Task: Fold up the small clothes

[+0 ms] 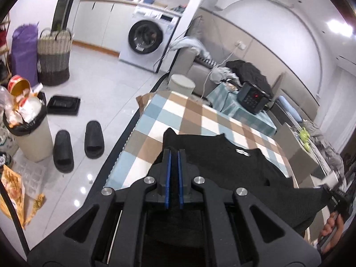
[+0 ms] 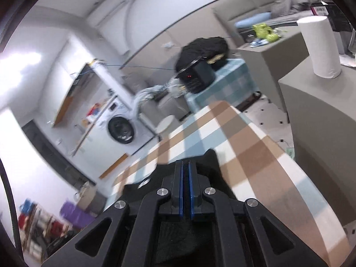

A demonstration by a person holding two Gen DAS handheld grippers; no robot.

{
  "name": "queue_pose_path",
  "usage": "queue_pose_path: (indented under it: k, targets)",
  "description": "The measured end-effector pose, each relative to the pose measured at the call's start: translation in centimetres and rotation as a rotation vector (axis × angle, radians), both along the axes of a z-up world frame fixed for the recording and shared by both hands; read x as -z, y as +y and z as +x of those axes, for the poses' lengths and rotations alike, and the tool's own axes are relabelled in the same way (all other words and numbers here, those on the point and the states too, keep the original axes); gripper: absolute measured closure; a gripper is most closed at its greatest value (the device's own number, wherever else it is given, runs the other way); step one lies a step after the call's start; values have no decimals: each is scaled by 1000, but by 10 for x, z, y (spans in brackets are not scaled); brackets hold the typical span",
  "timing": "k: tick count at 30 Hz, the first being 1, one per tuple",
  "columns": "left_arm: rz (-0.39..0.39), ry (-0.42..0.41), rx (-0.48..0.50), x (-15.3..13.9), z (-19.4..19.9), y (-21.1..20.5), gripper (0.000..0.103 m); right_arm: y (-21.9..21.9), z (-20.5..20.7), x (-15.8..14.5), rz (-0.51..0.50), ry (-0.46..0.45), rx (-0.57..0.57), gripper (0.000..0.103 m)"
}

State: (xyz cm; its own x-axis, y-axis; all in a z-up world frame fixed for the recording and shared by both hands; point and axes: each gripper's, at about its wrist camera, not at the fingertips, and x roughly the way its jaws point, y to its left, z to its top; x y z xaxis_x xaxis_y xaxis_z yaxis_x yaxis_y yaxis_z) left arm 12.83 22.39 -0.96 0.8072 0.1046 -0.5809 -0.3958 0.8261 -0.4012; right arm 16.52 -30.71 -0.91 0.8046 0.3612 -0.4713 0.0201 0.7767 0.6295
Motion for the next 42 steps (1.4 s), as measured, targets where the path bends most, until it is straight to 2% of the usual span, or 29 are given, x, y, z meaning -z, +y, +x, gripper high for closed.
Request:
queue_pose_path:
  k: [2, 3, 4, 6, 7, 9, 14, 16, 19, 23, 28, 32, 35, 40, 42]
  targets:
    - [-33, 49, -20, 12, 20, 11, 99, 5, 22, 15, -21, 76, 13, 98]
    - [-45, 80, -39, 20, 27, 17, 93, 5, 29, 22, -28, 120, 7, 95]
    - [-54, 104, -45, 26, 31, 20, 80, 5, 34, 31, -31, 161, -5, 94]
    - [-92, 142, -64, 40, 32, 29, 64, 0, 34, 46, -35, 219, -12, 90]
    - [-118, 131, -75, 44, 27, 33, 60, -2, 30, 50, -38, 230, -19, 88]
    - [-144, 138, -77, 51, 18, 36, 57, -9, 16, 57, -25, 243, -35, 75]
    - [-172, 138, -58, 63, -17, 20, 57, -28, -24, 69, 85, 267, -51, 70]
    - [-195, 140, -39, 66, -26, 11, 56, -27, -35, 72, 156, 267, -96, 64]
    - [-225, 140, -3, 72, -37, -6, 56, -16, -40, 77, 237, 285, -173, 62]
    - [-165, 164, -14, 76, -40, -24, 56, 2, -34, 82, 214, 298, -199, 60]
    - [-178, 178, -4, 82, -40, -35, 55, 7, -18, 92, 206, 313, -181, 58]
    - [-198, 167, -21, 85, -43, -35, 54, 7, -1, 95, 247, 289, -185, 47]
    - [-206, 165, -25, 86, -46, -34, 54, 6, 9, 94, 291, 274, -185, 47]
    - [-225, 160, -17, 85, -46, -32, 52, 2, -1, 81, 294, 176, -183, 47]
    - [-242, 159, -5, 85, -45, -31, 51, 2, -5, 81, 260, 202, -177, 46]
